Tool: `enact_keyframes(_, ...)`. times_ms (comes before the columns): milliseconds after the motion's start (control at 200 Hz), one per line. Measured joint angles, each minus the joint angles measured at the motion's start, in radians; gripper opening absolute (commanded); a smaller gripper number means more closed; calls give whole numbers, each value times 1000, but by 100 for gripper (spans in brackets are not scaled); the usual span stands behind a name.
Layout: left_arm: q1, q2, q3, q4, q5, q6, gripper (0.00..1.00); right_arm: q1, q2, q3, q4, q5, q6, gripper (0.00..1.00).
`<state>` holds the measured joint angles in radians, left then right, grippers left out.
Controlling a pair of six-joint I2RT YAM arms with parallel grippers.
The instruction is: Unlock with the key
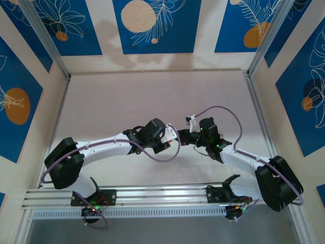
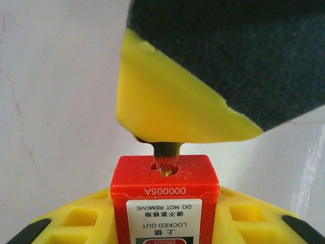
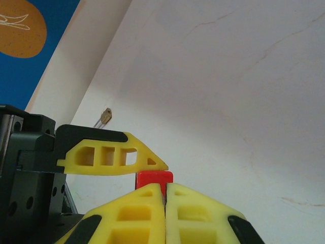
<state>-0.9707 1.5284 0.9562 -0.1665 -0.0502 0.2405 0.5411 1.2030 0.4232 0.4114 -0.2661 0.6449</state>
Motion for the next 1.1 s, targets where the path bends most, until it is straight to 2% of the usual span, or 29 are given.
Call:
enact_keyframes(135, 1, 0, 0, -23, 1, -9, 12, 0, 30, 1, 17, -23, 1, 4)
enact_keyframes(260, 1, 0, 0, -26, 6, -12, 12, 0, 24, 9, -8, -23, 3, 13)
enact_keyframes(320, 1, -1, 0, -20, 17, -11, 12, 0, 8, 14, -37, -21, 2, 21)
enact_keyframes(455, -8, -14, 2, 60, 66, -14, 11, -2, -82, 20, -106, -11, 16, 30)
enact_keyframes(710, -16, -43, 0, 195, 103, -22, 11, -25, -279, 76, -288, 53, 8, 41)
enact_keyframes(965, -29, -48, -4, 265, 125, -23, 11, -63, -375, 85, -460, 95, -15, 53)
enact_keyframes(1101, -29, -48, -4, 268, 129, -26, 11, -73, -424, 85, -517, 113, -15, 55)
